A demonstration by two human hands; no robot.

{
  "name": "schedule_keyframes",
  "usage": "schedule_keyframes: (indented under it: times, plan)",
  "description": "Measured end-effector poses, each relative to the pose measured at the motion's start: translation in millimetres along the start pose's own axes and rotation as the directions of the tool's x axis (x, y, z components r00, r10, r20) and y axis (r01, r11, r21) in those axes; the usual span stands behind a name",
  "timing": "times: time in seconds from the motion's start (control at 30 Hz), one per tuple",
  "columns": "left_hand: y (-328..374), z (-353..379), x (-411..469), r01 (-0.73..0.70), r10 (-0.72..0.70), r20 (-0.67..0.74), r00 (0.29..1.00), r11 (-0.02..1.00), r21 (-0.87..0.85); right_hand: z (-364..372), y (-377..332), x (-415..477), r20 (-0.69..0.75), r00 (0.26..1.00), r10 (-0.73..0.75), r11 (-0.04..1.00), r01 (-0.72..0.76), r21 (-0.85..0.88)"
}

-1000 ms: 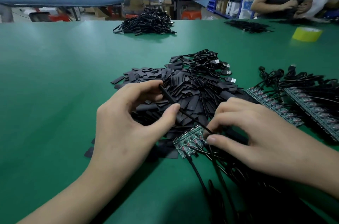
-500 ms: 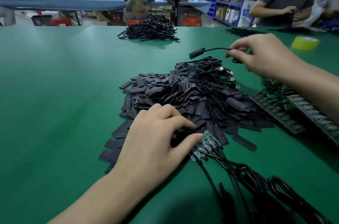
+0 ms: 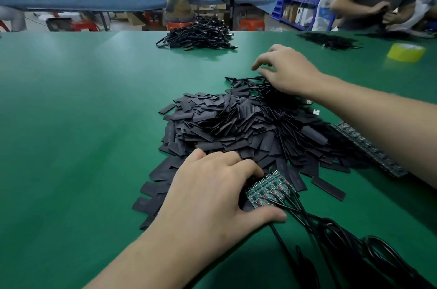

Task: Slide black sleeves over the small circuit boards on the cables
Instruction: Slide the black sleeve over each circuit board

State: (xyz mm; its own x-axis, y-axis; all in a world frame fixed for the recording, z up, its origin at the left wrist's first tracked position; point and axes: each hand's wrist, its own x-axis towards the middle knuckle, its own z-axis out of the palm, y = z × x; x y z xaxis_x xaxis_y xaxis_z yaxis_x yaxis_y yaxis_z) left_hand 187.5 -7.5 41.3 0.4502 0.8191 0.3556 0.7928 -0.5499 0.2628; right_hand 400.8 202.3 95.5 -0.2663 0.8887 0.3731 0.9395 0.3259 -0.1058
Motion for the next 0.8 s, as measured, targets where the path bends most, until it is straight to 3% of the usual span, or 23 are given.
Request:
schedule_keyframes:
  times: [0.1, 0.2, 0.37, 0.53, 0.67, 0.8]
  plan:
    - [0.0, 1.4, -0.2, -0.006, 0.004, -0.017, 1.0, 0.995, -0.104, -19.0, -26.9, -64.8, -0.01, 0.991, -0.132, 0.978, 0.132, 0.164]
    - [4.1, 1.1, 0.6, 0.053, -0.073, -0.042, 0.996, 0.929, -0.365, -39.4, -44.4, -133.7, 0.048, 0.979, -0.198, 0.923, 0.17, 0.344]
    - [9.9, 2.5, 3.7, 0.165, -0.209, 0.045, 0.977, 0.607, -0.778, -43.0, -45.1, -189.3, 0.268, 0.95, -0.16, 0.781, -0.044, 0.623]
    - [10.2, -0.9, 3.7, 0.186, -0.235, 0.09, 0.968, 0.427, -0.885, -37.4, -50.3, -191.3, 0.278, 0.949, -0.148, 0.593, -0.14, 0.793]
    - [10.0, -1.9, 2.8, 0.24, -0.273, 0.125, 0.954, 0.446, -0.862, -32.2, -52.5, -197.5, 0.271, 0.957, -0.101, 0.545, -0.174, 0.82]
    - [9.4, -3.3, 3.7, 0.264, -0.239, 0.178, 0.955, 0.401, -0.877, -31.7, -56.1, -201.1, 0.284, 0.953, -0.108, 0.439, -0.211, 0.873]
